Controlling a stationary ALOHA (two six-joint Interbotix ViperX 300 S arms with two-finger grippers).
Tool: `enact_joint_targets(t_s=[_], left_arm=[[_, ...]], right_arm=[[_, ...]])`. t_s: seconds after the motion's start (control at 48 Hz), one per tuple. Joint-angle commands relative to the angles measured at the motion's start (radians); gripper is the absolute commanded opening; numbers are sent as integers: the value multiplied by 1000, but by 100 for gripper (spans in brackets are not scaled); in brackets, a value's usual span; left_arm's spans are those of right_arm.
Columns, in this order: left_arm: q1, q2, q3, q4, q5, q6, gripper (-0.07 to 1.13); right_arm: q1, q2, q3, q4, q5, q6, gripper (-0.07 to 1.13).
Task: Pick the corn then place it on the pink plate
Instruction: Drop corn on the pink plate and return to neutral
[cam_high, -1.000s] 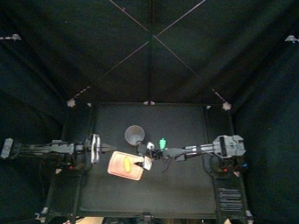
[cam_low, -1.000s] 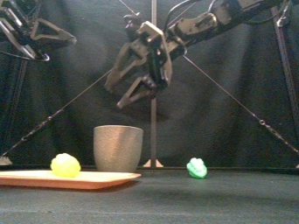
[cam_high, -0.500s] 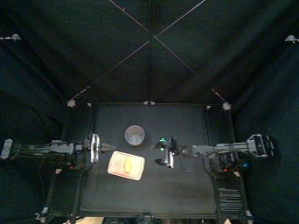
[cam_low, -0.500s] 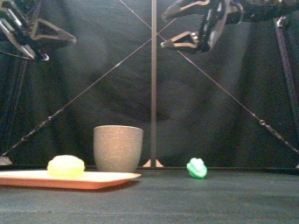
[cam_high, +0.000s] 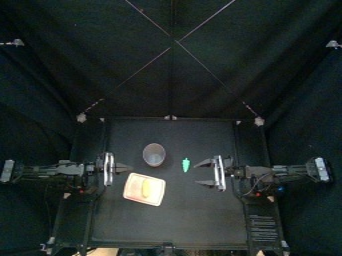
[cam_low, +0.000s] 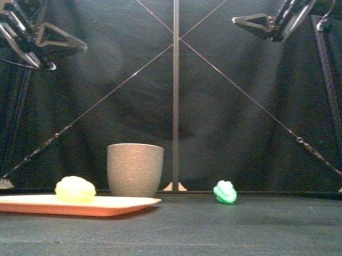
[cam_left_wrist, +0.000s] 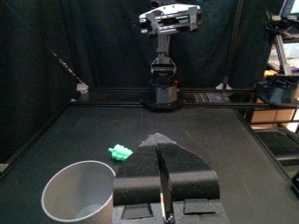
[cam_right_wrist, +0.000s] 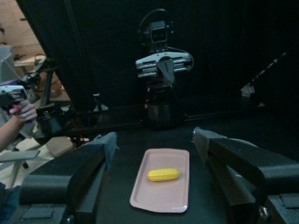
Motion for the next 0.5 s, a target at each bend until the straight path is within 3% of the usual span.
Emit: enact_joint_targets(t_s=[0.021,0.5], left_arm=[[12,0,-17,-3,-5,0,-2],[35,0,-18,-52,-8,-5,-2]], right_arm=[[3,-64,28,-2,-32,0,102],[-6,-95,117,-23,-123,-2,102]])
